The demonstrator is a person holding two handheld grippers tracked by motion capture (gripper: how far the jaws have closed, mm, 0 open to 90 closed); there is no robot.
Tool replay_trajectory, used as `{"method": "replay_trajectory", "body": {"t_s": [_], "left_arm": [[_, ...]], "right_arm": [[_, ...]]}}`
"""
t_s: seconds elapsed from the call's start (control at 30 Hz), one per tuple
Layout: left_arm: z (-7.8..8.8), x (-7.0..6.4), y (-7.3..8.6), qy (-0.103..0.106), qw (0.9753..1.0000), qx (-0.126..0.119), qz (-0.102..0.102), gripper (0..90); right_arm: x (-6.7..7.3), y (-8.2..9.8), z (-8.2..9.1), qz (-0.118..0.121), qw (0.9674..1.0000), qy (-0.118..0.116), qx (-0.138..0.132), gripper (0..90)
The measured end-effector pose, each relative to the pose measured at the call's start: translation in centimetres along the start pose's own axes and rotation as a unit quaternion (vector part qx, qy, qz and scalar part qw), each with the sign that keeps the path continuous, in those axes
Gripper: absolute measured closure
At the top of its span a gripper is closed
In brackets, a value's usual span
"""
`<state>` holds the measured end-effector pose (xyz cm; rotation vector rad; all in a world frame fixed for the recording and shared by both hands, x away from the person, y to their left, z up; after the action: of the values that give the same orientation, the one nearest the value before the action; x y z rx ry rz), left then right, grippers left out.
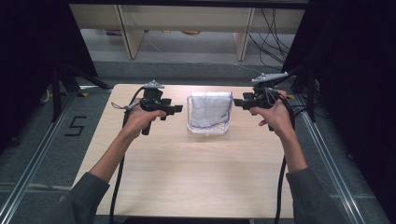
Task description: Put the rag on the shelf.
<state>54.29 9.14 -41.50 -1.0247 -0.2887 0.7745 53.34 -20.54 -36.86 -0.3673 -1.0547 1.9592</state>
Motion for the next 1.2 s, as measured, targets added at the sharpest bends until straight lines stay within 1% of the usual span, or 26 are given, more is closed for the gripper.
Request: {"method": "replay_trajectory", "body": {"t_s": [0.03, 0.1, 0.2, 0.23, 0.33, 0.4, 0.5, 0.53, 0.57, 0.63, 0.67, 0.7, 0.73, 0.77, 0.8, 0.87, 0.9, 0.93, 0.97, 1.0, 1.03, 1.07, 1.1, 1.13, 1.17, 1.2], "left_arm": [[0.1, -0.2, 0.2, 0.006, 1.0000, 0.000, -0.001, 35.2], [0.3, -0.7, 0.6, 0.009, 0.9999, 0.000, -0.008, 35.1], [0.6, -1.4, 1.3, 0.011, 0.9998, 0.001, -0.015, 34.9], [0.7, -1.7, 1.5, 0.018, 0.9997, 0.000, -0.018, 34.8], [1.0, -2.5, 1.9, 0.022, 0.9994, -0.003, -0.027, 34.4], [1.1, -2.7, 2.0, 0.020, 0.9993, -0.002, -0.031, 33.7], [1.5, -3.5, 2.5, 0.024, 0.9990, -0.004, -0.038, 32.9], [1.6, -3.7, 2.6, 0.023, 0.9990, -0.006, -0.038, 32.8], [1.8, -3.8, 2.7, 0.025, 0.9989, -0.009, -0.038, 32.7], [2.0, -4.2, 2.8, 0.033, 0.9986, -0.013, -0.039, 32.7], [2.2, -4.4, 3.0, 0.032, 0.9986, -0.016, -0.039, 32.6], [2.3, -4.6, 3.1, 0.032, 0.9986, -0.018, -0.040, 32.4], [2.4, -4.8, 3.4, 0.038, 0.9983, -0.016, -0.040, 32.2], [2.4, -4.9, 3.5, 0.035, 0.9983, -0.016, -0.043, 32.0], [2.4, -5.1, 3.7, 0.036, 0.9983, -0.015, -0.043, 31.8], [2.4, -5.3, 4.1, 0.040, 0.9981, -0.012, -0.045, 31.0], [2.5, -5.4, 4.3, 0.037, 0.9982, -0.014, -0.045, 31.0], [2.5, -5.5, 4.4, 0.042, 0.9980, -0.014, -0.044, 30.8], [2.5, -5.6, 4.6, 0.040, 0.9980, -0.014, -0.046, 30.7], [2.6, -5.8, 4.7, 0.046, 0.9978, -0.012, -0.046, 30.7], [2.6, -5.9, 4.9, 0.044, 0.9979, -0.012, -0.047, 30.6], [2.6, -5.9, 5.0, 0.044, 0.9978, -0.013, -0.048, 30.4], [2.7, -6.0, 5.2, 0.047, 0.9977, -0.012, -0.048, 30.2], [2.7, -6.0, 5.2, 0.047, 0.9977, -0.012, -0.048, 29.8], [2.7, -6.2, 5.3, 0.051, 0.9975, -0.014, -0.047, 29.3], [2.7, -6.3, 5.7, 0.053, 0.9974, -0.017, -0.045, 29.0]], "right_arm": [[-0.1, 0.2, 0.1, 0.005, 1.0000, 0.000, -0.001, 47.0], [0.1, 0.8, 0.4, -0.002, 1.0000, -0.004, -0.003, 47.0], [0.5, 1.7, 0.5, -0.002, 1.0000, -0.007, -0.003, 46.7], [0.5, 2.0, 0.5, 0.001, 0.9999, -0.005, -0.010, 46.7], [0.9, 2.8, 0.6, 0.002, 0.9999, -0.010, -0.006, 45.9], [1.2, 3.1, 0.6, -0.005, 0.9999, -0.014, -0.002, 45.7], [1.6, 3.9, 0.4, 0.010, 0.9997, -0.020, -0.007, 44.9], [1.9, 4.2, 0.5, 0.000, 0.9997, -0.023, -0.004, 44.6], [2.0, 4.3, 0.5, 0.006, 0.9996, -0.024, -0.010, 44.3], [2.3, 4.6, 0.5, 0.004, 0.9994, -0.031, -0.018, 44.0], [2.7, 4.8, 0.6, -0.005, 0.9991, -0.041, -0.013, 43.9], [2.8, 5.0, 0.5, 0.000, 0.9990, -0.040, -0.019, 43.6], [2.9, 5.1, 0.5, 0.002, 0.9990, -0.042, -0.014, 43.1], [3.0, 5.4, 0.4, 0.005, 0.9989, -0.044, -0.017, 43.0], [3.2, 5.5, 0.4, -0.001, 0.9988, -0.047, -0.013, 43.0], [3.3, 5.9, 0.2, 0.000, 0.9988, -0.047, -0.014, 42.6], [3.2, 6.0, 0.1, 0.007, 0.9988, -0.048, -0.010, 42.3], [3.4, 6.1, 0.1, -0.005, 0.9988, -0.048, -0.011, 41.8], [3.5, 6.2, 0.1, 0.000, 0.9986, -0.053, -0.009, 41.5], [3.6, 6.3, 0.1, -0.001, 0.9985, -0.055, -0.005, 41.4], [3.6, 6.2, -0.1, 0.000, 0.9986, -0.051, -0.016, 41.1], [3.7, 6.3, 0.0, 0.004, 0.9984, -0.056, -0.008, 40.9], [3.6, 6.3, -0.1, 0.012, 0.9985, -0.052, -0.012, 40.6], [3.8, 6.3, -0.2, 0.005, 0.9983, -0.057, -0.011, 40.2], [3.8, 6.3, -0.2, 0.012, 0.9983, -0.056, -0.010, 39.9], [3.9, 6.4, -0.2, 0.009, 0.9983, -0.057, -0.010, 39.6]]}}
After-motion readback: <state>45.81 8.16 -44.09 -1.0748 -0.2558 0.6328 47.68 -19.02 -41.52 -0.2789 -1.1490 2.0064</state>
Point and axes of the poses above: each handheld gripper's, and its own axes: z roughly backward along the jaws, y roughly out of its underside, x roughly to its left, the point moved 6 cm from there along -z, roughly forward along the jaws, and after that the axes turned 5 degrees about -z, right-handed, at the moved point
